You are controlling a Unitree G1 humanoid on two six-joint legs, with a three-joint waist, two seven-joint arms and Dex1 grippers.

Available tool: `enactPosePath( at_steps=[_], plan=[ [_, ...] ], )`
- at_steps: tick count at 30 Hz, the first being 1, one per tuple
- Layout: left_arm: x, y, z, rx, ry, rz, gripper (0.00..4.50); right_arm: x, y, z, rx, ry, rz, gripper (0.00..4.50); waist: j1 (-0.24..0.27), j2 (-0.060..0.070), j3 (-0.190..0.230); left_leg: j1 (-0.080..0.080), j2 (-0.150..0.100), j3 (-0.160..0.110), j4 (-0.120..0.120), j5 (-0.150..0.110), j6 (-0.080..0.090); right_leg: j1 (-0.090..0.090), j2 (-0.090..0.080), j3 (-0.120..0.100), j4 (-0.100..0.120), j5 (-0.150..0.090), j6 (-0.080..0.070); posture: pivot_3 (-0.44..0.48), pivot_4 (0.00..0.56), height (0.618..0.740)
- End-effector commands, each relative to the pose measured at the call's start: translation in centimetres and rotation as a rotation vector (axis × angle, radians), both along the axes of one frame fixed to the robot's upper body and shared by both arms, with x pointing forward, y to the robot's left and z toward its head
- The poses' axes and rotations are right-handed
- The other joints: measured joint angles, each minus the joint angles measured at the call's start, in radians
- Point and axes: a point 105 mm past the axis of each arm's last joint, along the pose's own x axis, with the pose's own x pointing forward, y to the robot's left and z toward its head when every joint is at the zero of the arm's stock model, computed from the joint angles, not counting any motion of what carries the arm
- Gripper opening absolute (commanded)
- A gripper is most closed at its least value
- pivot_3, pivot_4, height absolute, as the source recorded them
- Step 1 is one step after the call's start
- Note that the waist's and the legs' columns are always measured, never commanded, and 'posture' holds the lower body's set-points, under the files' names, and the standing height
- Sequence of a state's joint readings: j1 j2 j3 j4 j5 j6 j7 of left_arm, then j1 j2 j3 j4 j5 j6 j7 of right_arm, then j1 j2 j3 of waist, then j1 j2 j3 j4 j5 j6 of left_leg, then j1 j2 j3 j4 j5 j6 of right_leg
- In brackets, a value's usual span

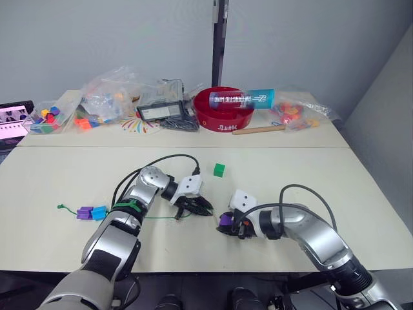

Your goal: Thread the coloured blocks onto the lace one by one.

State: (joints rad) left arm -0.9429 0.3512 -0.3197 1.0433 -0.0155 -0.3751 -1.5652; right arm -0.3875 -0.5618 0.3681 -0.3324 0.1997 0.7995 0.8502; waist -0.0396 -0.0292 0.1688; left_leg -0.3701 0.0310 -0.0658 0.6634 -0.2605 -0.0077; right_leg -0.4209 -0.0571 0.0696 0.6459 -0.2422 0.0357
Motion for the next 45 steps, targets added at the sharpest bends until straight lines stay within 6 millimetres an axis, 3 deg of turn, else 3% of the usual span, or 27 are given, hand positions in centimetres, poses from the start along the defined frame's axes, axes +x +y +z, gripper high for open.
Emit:
enactPosePath(
  at_steps=[1, 11, 15, 22, 26, 33, 42, 43, 45],
  plan=[
    [-0.8, 0.0, -0.8, 0.015, 0.028, -0.037, 0.04, 0.0, -0.7, -1.0, -0.032, 0.041, -0.034, 1.22, 0.001, 0.000, 0.000, 0.000, 0.000, 0.000, 0.000, 0.000, 0.000, 0.000, 0.000, 0.000, 0.000, 0.000, 0.000, 0.000, 0.150, 0.731],
    [-0.7, 2.7, 0.8, -0.007, -0.006, 0.024, 0.04, 0.2, -0.6, -1.0, -0.034, 0.031, -0.017, 1.22, -0.003, 0.000, 0.000, 0.000, 0.000, 0.000, 0.000, 0.000, 0.000, 0.000, 0.000, 0.000, 0.001, 0.000, 0.000, 0.000, 0.150, 0.731],
    [-2.0, 5.0, 1.5, 0.002, -0.029, 0.065, 0.04, 0.5, -0.9, -0.8, -0.037, 0.026, -0.007, 1.22, -0.008, 0.000, 0.000, 0.000, 0.001, 0.000, 0.000, 0.000, 0.000, -0.001, 0.001, 0.000, 0.002, 0.000, 0.000, 0.000, 0.150, 0.731],
    [-4.1, 5.0, 1.8, -0.036, -0.035, 0.130, 0.04, 0.3, -0.7, -0.6, -0.021, 0.031, 0.016, 1.22, 0.003, 0.000, 0.000, 0.000, 0.001, -0.001, 0.002, 0.000, 0.000, 0.000, 0.000, 0.000, 0.001, 0.000, 0.000, 0.000, 0.150, 0.731],
    [-4.1, 4.8, 2.0, -0.060, -0.051, 0.187, 1.15, 0.2, -0.4, -0.4, -0.012, 0.032, 0.022, 1.22, 0.001, 0.000, 0.000, 0.000, 0.001, -0.001, 0.002, 0.000, 0.000, -0.001, 0.000, 0.000, 0.002, 0.000, 0.000, 0.000, 0.150, 0.731],
    [-4.4, 4.9, 1.7, -0.028, -0.062, 0.178, 3.48, 0.2, -0.1, -0.4, -0.005, 0.033, 0.024, 1.22, -0.001, 0.000, 0.000, 0.000, 0.001, 0.000, 0.002, 0.000, 0.000, -0.001, 0.000, 0.000, 0.002, 0.000, 0.000, 0.000, 0.150, 0.731],
    [-5.0, 4.4, -0.6, 0.006, -0.044, 0.146, 3.48, 0.1, -0.3, -0.5, -0.007, 0.032, 0.002, 1.22, -0.002, 0.000, 0.000, 0.000, 0.001, 0.000, 0.002, 0.000, 0.000, -0.001, 0.000, 0.000, 0.001, 0.000, 0.000, 0.000, 0.150, 0.731],
    [-5.1, 4.4, -0.8, 0.008, -0.041, 0.147, 2.94, 0.1, -0.3, -0.5, -0.007, 0.032, 0.002, 1.22, -0.002, 0.000, 0.000, 0.000, 0.001, 0.000, 0.002, 0.000, 0.000, -0.001, 0.000, 0.000, 0.001, 0.000, 0.000, 0.000, 0.150, 0.731],
    [-5.2, 4.3, -1.3, 0.012, -0.036, 0.150, 2.43, 0.1, -0.3, -0.4, -0.006, 0.034, 0.002, 1.22, -0.002, 0.000, 0.000, 0.000, 0.001, 0.000, 0.002, 0.000, 0.000, 0.000, 0.000, 0.000, 0.002, 0.000, 0.000, 0.000, 0.150, 0.731]
  ],
)
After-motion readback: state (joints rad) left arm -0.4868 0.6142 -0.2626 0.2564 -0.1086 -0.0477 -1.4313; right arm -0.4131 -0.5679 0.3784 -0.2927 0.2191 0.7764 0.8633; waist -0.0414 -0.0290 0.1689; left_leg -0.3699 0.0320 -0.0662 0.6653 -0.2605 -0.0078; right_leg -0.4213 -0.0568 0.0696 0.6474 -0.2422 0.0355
